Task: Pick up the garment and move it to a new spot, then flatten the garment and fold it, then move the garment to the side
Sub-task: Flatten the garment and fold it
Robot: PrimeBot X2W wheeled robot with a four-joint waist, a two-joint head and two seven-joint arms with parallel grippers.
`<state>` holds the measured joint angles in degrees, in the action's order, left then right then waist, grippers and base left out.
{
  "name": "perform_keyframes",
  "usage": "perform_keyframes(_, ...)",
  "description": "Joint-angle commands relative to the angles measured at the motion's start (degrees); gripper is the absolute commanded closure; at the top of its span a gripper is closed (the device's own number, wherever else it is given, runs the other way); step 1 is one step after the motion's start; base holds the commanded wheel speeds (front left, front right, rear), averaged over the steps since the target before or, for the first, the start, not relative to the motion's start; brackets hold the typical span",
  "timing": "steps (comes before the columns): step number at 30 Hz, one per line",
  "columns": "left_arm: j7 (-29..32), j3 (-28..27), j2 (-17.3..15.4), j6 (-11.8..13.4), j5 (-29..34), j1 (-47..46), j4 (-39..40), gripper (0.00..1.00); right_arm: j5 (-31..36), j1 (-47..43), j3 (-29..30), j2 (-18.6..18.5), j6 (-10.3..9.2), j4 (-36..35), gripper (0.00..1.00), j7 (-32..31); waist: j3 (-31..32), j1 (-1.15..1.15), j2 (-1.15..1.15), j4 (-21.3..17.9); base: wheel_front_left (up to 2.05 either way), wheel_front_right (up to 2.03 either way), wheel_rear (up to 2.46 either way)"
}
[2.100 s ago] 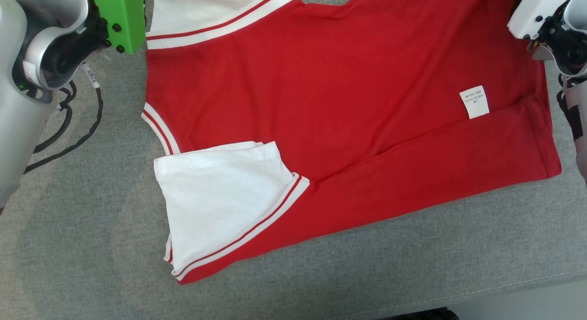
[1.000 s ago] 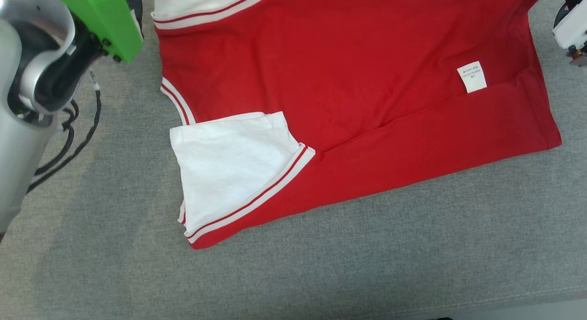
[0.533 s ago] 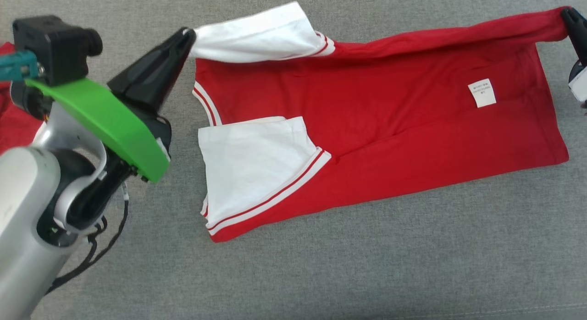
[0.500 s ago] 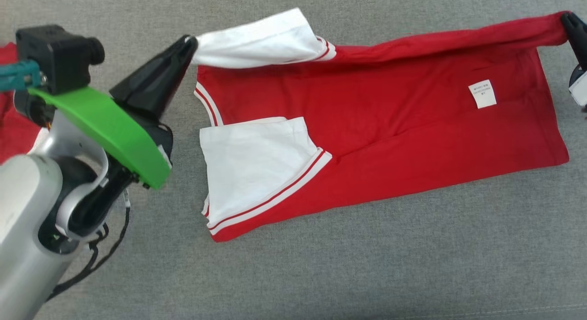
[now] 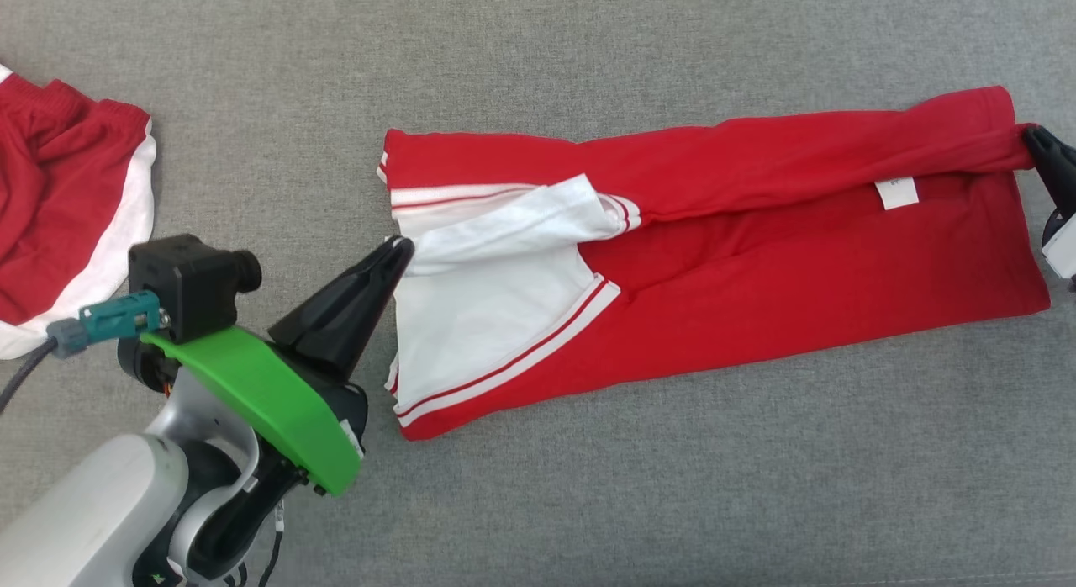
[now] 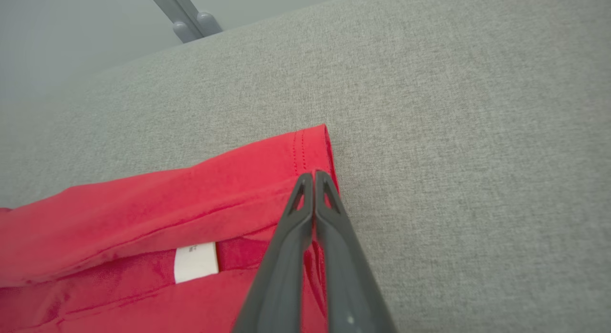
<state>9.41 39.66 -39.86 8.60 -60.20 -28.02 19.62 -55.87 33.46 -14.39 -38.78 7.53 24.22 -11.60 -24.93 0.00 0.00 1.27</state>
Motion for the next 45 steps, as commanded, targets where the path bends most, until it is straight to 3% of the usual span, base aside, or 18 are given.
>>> perform_keyframes(1, -0.55, 0.42, 0.32, 0.14, 0.32, 1.46, -0.11, 1.00, -0.21, -1.16, -0.17, -0.34, -0.09, 0.47, 1.00, 0.56, 0.08, 0.00, 0.00, 0.22, 0.00, 0.00, 0.00)
perform_keyframes(10, -2.62, 3.09, 1.51, -0.27, 2.23, 4.57, -4.42, 1.00, -1.51, -3.91, -1.42, 0.44, -0.09, 1.07, 1.00, 0.10, 0.54, 0.00, 0.00, 0.57, 0.00, 0.00, 0.00)
perform_keyframes(14, -4.49, 4.30, 3.59, -0.64, 3.54, 4.81, -8.40, 1.00, -1.16, -4.03, -2.26, 0.57, -0.09, 1.39, 1.00, 0.68, 0.79, 0.00, 0.00, 0.44, 0.00, 0.00, 0.00)
perform_keyframes(15, -4.91, 4.67, 4.13, -0.84, 3.92, 4.85, -9.49, 1.00, -1.04, -3.90, -2.56, 0.79, -0.09, 1.48, 0.82, 0.70, 0.96, 0.00, 0.00, 0.36, 0.00, 0.00, 0.00)
perform_keyframes(16, -5.23, 5.01, 4.58, -0.94, 4.21, 4.89, -10.29, 0.99, -0.93, -3.77, -2.84, 0.94, -0.09, 1.44, 0.56, 0.85, 1.16, 0.00, 0.00, 0.27, 0.00, 0.00, 0.00)
perform_keyframes(17, -5.66, 5.34, 5.23, -0.94, 4.53, 4.91, -11.27, 0.58, -0.61, -3.59, -3.01, 1.01, -0.09, 1.46, 0.00, 1.40, 1.49, 0.00, 0.00, 0.16, 0.00, 0.00, 0.00)
perform_keyframes(18, -6.05, 5.54, 5.75, -0.83, 4.82, 4.94, -11.88, 0.04, -0.23, -3.43, -2.93, 0.96, -0.09, 1.64, 0.00, 2.00, 1.77, 0.00, 0.00, 0.07, 0.00, 0.00, 0.00)
perform_keyframes(19, -6.73, 5.67, 6.33, -0.52, 5.29, 5.01, -12.60, 0.00, 0.26, -3.30, -3.12, 0.96, -0.09, 1.57, 0.00, 2.86, 2.26, 0.00, 0.00, 0.00, 0.00, 0.00, 0.00)
perform_keyframes(24, -11.61, 5.04, 8.93, 1.01, 6.16, 6.67, -15.15, 0.00, 2.78, -5.12, -4.69, 1.10, -0.10, -1.16, 0.00, 9.65, 5.31, 0.00, 0.00, -0.42, 0.00, 0.00, 0.00)
perform_keyframes(30, -21.37, 3.62, 11.83, 4.72, 10.21, 10.71, -18.01, 0.00, 6.87, -8.78, -6.06, 1.99, -0.09, -1.48, 0.00, 19.07, 9.55, 0.00, 0.00, -0.54, 0.00, 0.00, 0.00)
perform_keyframes(35, -24.50, 1.45, 14.95, 8.19, 16.84, 14.19, -19.70, 0.00, 10.38, -11.92, -5.45, 4.65, -0.09, 0.06, 0.00, 24.54, 11.99, 0.00, 0.00, 0.10, 0.00, 0.00, 0.00)
perform_keyframes(38, -24.60, -4.19, 18.63, 10.47, 25.22, 16.60, -16.77, 0.00, 12.15, -13.48, -4.49, 6.91, -0.09, 0.79, 0.00, 25.82, 12.77, 0.00, 0.00, 0.71, 0.00, 0.00, 0.00)
perform_keyframes(41, -24.59, -8.70, 22.28, 10.43, 32.37, 20.69, -14.62, 0.00, 13.12, -14.71, -3.39, 8.84, -0.09, 1.39, 0.00, 26.41, 13.20, 0.00, 0.00, 1.54, 0.00, 0.00, 0.00)
perform_keyframes(45, -24.61, -12.97, 27.03, 7.87, 38.67, 24.90, -13.68, 0.00, 13.76, -16.19, -0.63, 10.60, -0.09, 3.57, 0.00, 26.67, 14.23, 0.00, 0.00, 3.71, 0.00, 0.00, 0.00)
